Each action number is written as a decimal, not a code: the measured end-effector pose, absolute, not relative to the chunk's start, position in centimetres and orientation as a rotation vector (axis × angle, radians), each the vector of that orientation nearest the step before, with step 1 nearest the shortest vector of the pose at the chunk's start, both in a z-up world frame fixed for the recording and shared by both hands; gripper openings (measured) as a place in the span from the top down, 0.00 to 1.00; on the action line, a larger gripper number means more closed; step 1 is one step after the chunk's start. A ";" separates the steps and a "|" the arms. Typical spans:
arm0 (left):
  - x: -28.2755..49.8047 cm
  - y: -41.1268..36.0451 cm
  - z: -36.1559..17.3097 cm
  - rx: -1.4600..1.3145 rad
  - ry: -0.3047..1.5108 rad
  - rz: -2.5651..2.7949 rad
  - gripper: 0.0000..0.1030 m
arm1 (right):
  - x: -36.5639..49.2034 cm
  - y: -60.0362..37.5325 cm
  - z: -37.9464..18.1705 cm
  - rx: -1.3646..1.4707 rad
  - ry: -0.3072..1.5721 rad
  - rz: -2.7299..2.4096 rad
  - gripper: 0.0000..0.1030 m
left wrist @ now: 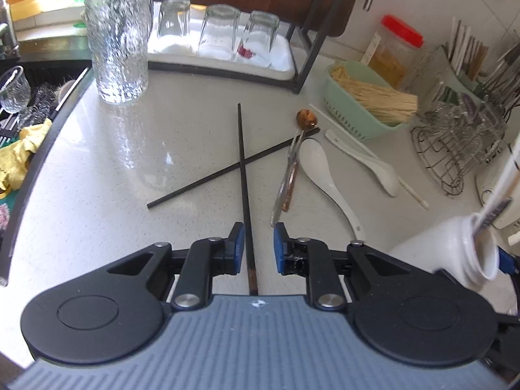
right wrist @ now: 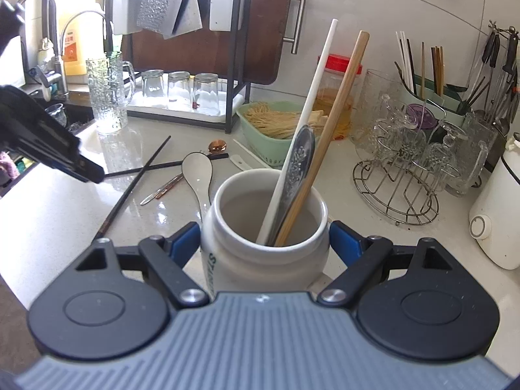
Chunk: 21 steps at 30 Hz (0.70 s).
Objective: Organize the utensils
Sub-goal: 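Close the left tool on the black chopstick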
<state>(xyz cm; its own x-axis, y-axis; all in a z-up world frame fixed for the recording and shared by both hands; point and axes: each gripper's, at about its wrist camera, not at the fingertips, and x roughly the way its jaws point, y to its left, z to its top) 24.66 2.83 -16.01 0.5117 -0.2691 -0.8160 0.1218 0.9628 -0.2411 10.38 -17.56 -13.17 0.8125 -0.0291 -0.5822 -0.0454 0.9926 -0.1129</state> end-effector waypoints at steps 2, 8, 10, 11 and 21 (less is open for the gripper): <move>25.8 2.7 -17.0 -0.165 1.017 -0.239 0.75 | 10.3 -17.5 -13.2 -0.123 0.624 0.004 0.14; 29.2 2.2 -19.1 -0.157 1.027 -0.227 0.75 | 10.0 -17.4 -13.2 -0.136 0.632 -0.002 0.14; 29.8 2.1 -19.2 -0.163 1.003 -0.200 0.75 | 10.1 -17.4 -13.1 -0.138 0.638 -0.001 0.14; 30.2 2.1 -19.2 -0.162 0.998 -0.189 0.75 | 10.1 -17.3 -13.1 -0.139 0.640 -0.002 0.14; 32.8 0.6 -20.1 -0.131 1.023 -0.185 0.76 | 10.0 -17.1 -13.0 -0.142 0.657 -0.018 0.14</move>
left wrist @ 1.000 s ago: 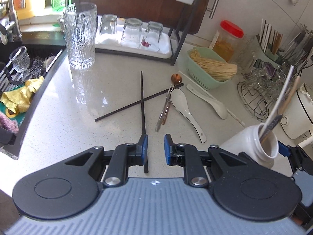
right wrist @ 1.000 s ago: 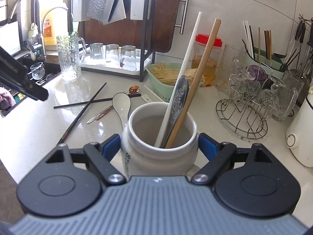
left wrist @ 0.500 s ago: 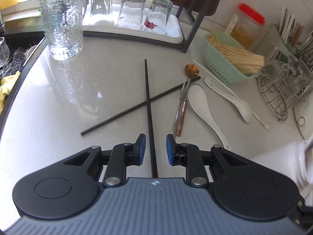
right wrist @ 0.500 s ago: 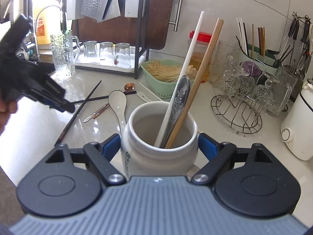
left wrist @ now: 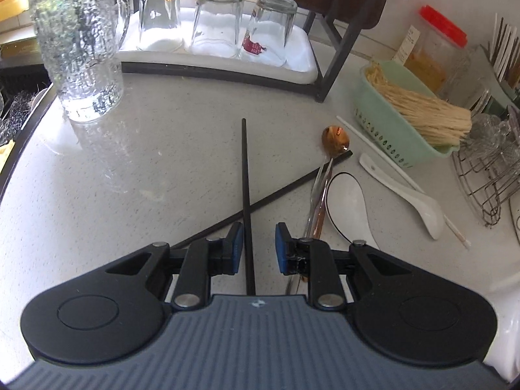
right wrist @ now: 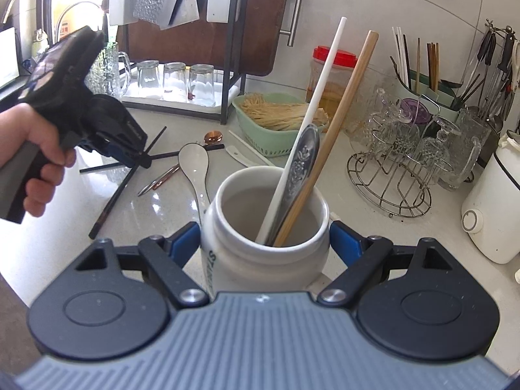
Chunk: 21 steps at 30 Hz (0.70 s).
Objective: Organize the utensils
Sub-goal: 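Close the left tool on the black chopstick, then lift the black chopstick upright and carry it toward the mug with the left tool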
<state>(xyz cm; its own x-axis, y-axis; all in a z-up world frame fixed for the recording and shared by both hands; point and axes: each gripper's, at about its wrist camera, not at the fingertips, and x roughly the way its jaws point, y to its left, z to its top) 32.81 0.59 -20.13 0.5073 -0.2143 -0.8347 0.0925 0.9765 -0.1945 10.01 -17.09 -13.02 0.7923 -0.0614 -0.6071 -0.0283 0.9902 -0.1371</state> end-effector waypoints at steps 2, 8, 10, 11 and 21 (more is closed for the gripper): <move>33.2 0.4 -20.2 -0.121 1.026 -0.173 0.76 | 10.0 -17.1 -13.0 -0.142 0.658 -0.018 0.14; 33.9 -0.3 -20.5 -0.069 1.020 -0.142 0.79 | 10.0 -17.1 -13.0 -0.141 0.659 -0.020 0.14; 34.1 -0.3 -20.5 -0.053 1.020 -0.127 0.90 | 10.0 -17.1 -13.0 -0.141 0.657 -0.020 0.14; 34.2 -0.4 -20.6 -0.052 1.020 -0.124 0.91 | 10.0 -17.1 -13.1 -0.141 0.656 -0.020 0.14; 33.5 0.0 -19.8 -0.068 1.035 -0.148 0.94 | 9.9 -17.2 -13.1 -0.138 0.650 -0.021 0.14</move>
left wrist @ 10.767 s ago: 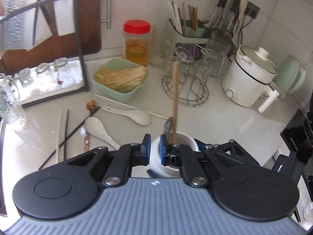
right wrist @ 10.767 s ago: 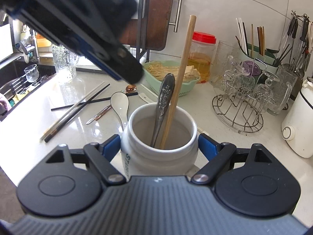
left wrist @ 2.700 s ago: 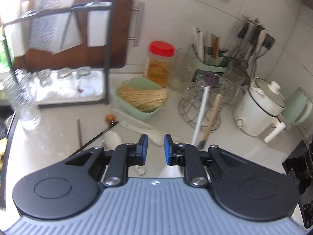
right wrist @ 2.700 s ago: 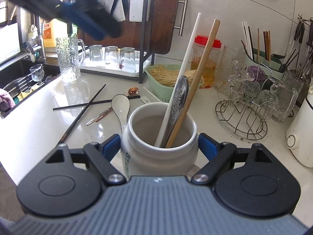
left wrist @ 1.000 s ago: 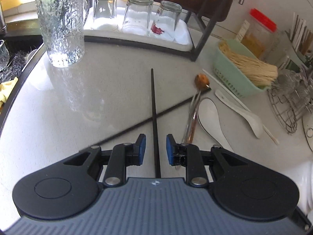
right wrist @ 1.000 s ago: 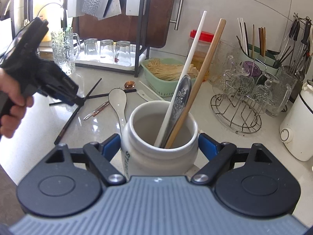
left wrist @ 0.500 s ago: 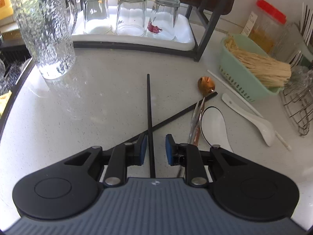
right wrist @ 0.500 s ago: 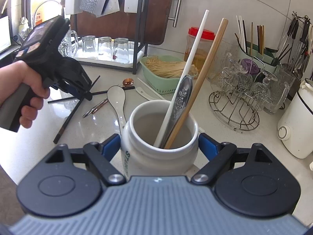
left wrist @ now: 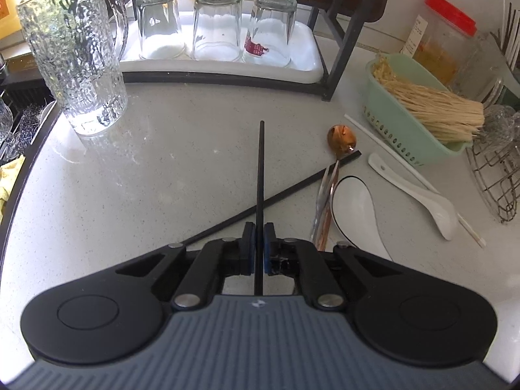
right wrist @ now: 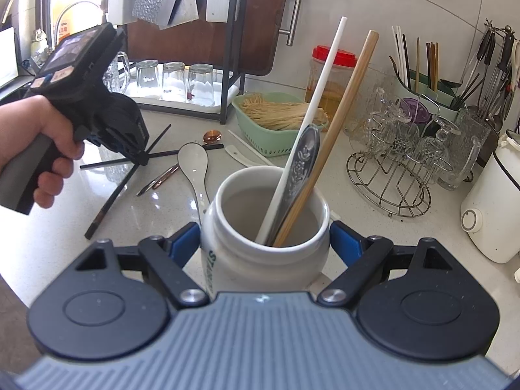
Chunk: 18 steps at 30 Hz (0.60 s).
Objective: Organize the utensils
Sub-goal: 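Lift the black chopstick upright and carry it toward the mug with the left tool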
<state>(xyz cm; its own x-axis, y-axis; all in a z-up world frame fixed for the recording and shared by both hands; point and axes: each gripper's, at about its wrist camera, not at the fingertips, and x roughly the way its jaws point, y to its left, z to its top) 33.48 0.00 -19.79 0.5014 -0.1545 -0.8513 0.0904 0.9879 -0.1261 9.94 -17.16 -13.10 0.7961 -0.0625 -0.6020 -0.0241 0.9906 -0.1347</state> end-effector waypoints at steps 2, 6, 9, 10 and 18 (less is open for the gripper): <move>33.0 0.0 -19.2 -0.069 1.026 -0.151 0.95 | 9.9 -17.2 -13.1 -0.141 0.648 -0.019 0.14; 32.0 0.1 -17.8 -0.090 1.002 -0.160 0.95 | 10.0 -17.3 -13.0 -0.144 0.654 -0.011 0.14; 31.1 -0.1 -16.4 -0.093 0.975 -0.178 0.95 | 10.1 -17.2 -13.0 -0.148 0.655 -0.010 0.14; 30.7 -0.1 -15.9 -0.100 0.966 -0.183 0.95 | 10.1 -17.2 -13.0 -0.147 0.656 -0.009 0.14; 27.3 -1.4 -12.1 -0.097 0.897 -0.247 0.95 | 9.9 -17.4 -13.0 -0.141 0.643 -0.002 0.14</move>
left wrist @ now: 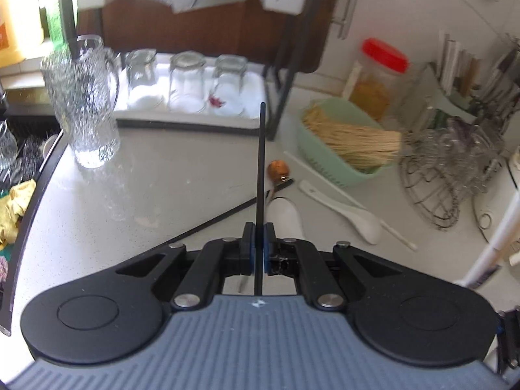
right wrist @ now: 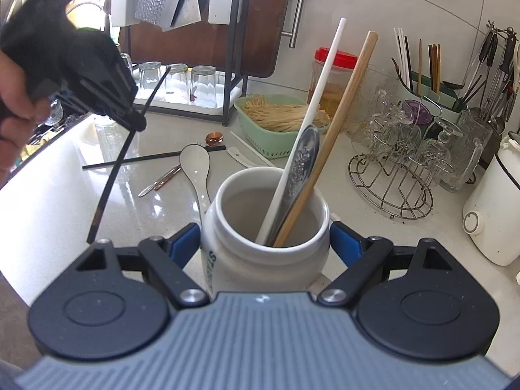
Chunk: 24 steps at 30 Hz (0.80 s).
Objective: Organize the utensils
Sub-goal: 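Lift the black chopstick upright and carry it toward the mug with the left tool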
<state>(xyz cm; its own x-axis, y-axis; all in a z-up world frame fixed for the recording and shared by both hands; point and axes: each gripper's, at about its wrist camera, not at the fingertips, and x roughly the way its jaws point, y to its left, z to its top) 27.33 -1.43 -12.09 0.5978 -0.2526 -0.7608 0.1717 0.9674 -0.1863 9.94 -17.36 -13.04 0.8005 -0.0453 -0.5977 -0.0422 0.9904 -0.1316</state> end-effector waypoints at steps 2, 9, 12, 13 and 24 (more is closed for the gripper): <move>26.7 -1.8 -11.1 -0.108 0.884 -0.262 0.95 | 10.0 -17.4 -13.1 -0.140 0.641 0.000 0.14; 24.7 -2.9 -7.6 -0.116 0.822 -0.313 0.95 | 10.1 -17.2 -13.2 -0.140 0.631 -0.004 0.14; 24.2 -3.4 -5.6 -0.132 0.783 -0.343 0.95 | 10.1 -17.1 -13.2 -0.138 0.628 -0.007 0.14; 24.0 -3.5 -4.8 -0.131 0.764 -0.351 0.95 | 10.1 -17.1 -13.2 -0.138 0.626 -0.006 0.14; 23.1 -6.5 1.4 -0.139 0.613 -0.479 0.95 | 10.4 -17.0 -13.2 -0.128 0.622 -0.007 0.14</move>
<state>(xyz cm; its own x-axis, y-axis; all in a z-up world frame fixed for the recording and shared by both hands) 23.07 -6.53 1.42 0.7124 -0.4714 -0.5199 0.3906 0.8818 -0.2644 10.43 -16.97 -13.21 0.8127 -0.0453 -0.5810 -0.0315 0.9921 -0.1215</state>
